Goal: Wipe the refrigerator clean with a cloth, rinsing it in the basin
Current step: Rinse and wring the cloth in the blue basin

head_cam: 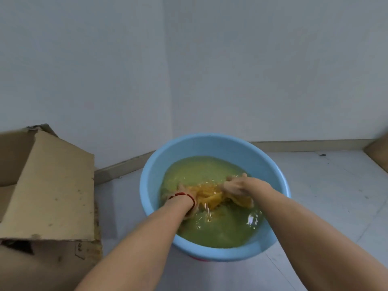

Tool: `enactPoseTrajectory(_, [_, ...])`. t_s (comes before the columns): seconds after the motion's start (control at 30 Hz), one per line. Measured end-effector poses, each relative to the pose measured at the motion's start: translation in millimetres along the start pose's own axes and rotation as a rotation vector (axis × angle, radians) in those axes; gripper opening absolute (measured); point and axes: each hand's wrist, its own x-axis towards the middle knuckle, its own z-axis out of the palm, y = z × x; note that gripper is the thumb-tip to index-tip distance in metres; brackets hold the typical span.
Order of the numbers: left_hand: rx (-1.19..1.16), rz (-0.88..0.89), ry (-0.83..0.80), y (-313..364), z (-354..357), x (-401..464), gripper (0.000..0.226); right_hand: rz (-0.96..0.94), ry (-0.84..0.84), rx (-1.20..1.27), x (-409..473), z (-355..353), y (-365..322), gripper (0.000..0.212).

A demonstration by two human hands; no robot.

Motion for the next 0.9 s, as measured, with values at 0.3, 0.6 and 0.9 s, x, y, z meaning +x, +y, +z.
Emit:
enactPoseTrajectory(0.3, [-0.827, 0.038, -0.159, 55.1, 15.0, -3.9, 0.039, -0.128, -0.029, 0.854, 13.9, 26.6, -51.4, 0.052])
enactPoseTrajectory(0.6, [-0.364, 0.020, 0.226, 22.7, 1.4, -3.5, 0.039, -0.205, 0.466, 0.042, 37.2, 7.2, 2.4, 0.036])
enactPoseTrajectory(0.9, [-0.860, -0.090, 0.107, 54.6, 17.7, 10.8, 0.054, -0.140, 0.018, 0.987, 29.0, 28.6, -60.7, 0.064])
